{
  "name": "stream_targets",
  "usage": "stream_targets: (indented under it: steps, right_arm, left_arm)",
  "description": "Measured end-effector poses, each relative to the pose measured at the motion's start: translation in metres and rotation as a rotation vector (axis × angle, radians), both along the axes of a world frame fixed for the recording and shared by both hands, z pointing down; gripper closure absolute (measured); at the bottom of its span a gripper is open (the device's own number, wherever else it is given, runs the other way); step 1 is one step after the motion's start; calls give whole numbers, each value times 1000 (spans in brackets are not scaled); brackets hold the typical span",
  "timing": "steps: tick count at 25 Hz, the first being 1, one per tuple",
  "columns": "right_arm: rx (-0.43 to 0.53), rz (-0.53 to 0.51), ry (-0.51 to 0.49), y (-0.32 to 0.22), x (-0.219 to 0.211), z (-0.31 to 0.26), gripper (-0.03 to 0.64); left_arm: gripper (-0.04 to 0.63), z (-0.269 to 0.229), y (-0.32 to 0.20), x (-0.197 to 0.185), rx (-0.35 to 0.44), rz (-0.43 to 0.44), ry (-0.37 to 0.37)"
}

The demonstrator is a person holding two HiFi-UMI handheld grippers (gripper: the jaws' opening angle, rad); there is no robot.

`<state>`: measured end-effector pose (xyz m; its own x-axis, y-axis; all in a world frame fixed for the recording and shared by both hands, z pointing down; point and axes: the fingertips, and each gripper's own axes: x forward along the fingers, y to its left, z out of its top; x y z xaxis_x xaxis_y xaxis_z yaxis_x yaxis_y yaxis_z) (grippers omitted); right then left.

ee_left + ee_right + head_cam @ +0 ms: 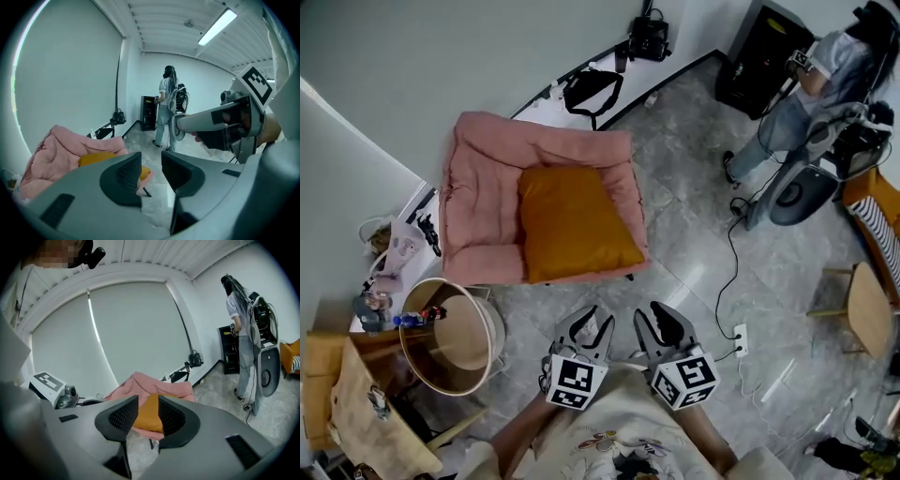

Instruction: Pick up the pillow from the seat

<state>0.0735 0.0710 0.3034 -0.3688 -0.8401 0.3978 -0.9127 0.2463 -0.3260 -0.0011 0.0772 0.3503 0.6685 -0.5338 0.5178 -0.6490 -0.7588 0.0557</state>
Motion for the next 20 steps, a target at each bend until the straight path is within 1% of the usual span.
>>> stream_targets:
  steps: [3,7,10,13,15,17,20]
  right_arm:
    - [-21,26,12,-12,-6,12,474]
    - [-49,50,37,-44,-18,27,465]
    - [-76,61,36,-56,-17,36,456]
    - [-94,54,34,-67,-5,45,445]
    - [-106,44,33,-76,3,52,434]
    - [-116,23,34,-83,8,61,413]
    - [-152,-3,18,-92,11,83,379]
  left_arm:
    - [434,14,-12,-4,-27,37,4]
    - [433,23,-45,-11,-49,85,18]
    - [432,35,-54,-7,-62,114,-8]
    - [421,44,-61,3,-68,121,-30]
    - [415,50,-67,8,-67,134,-54]
    - [387,59,-71,10,-68,152,-94]
    - [284,82,-74,8,-61,196,-190]
